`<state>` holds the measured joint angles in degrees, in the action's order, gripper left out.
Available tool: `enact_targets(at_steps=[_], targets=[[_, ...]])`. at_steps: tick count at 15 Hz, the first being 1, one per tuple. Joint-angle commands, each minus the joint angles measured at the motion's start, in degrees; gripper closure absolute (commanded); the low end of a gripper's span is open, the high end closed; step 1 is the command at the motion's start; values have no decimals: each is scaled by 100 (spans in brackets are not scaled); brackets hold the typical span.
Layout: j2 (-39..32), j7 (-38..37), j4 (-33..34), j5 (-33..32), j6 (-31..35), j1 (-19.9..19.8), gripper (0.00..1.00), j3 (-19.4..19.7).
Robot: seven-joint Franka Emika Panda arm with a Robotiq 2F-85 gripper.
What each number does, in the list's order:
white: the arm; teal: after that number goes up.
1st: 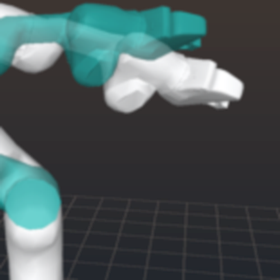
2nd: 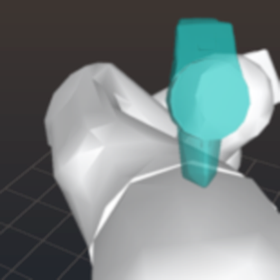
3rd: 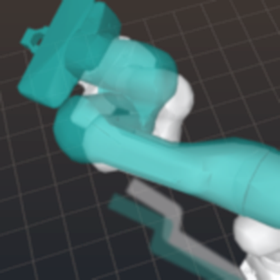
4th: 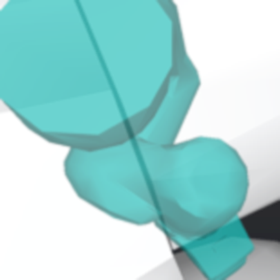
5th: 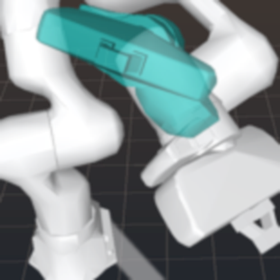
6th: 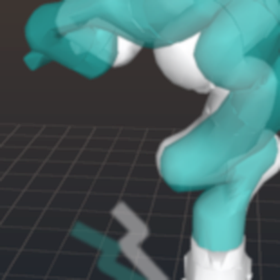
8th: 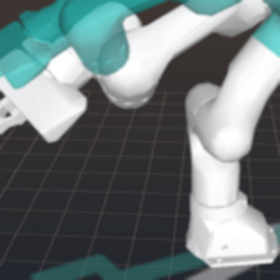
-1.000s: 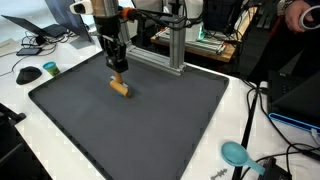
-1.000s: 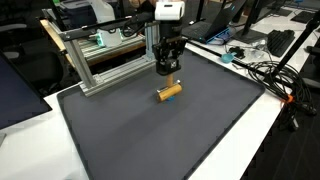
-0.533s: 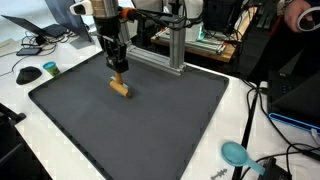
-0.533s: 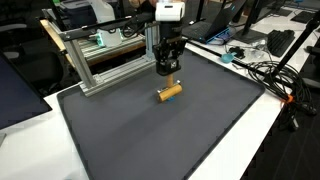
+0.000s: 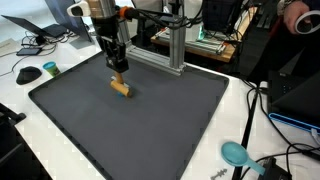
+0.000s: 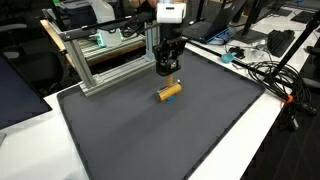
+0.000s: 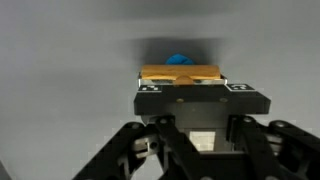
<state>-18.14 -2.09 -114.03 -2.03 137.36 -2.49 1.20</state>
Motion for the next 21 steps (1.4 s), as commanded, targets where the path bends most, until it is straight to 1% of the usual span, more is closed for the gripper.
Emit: enact_targets(at_steps=[1,9,21], targets=[[-428,201,9,296,-428,-24,78,-85],[-483,197,93,264,-619,-5,78,-83],[-500,287,59,253,-646,6,78,-108]])
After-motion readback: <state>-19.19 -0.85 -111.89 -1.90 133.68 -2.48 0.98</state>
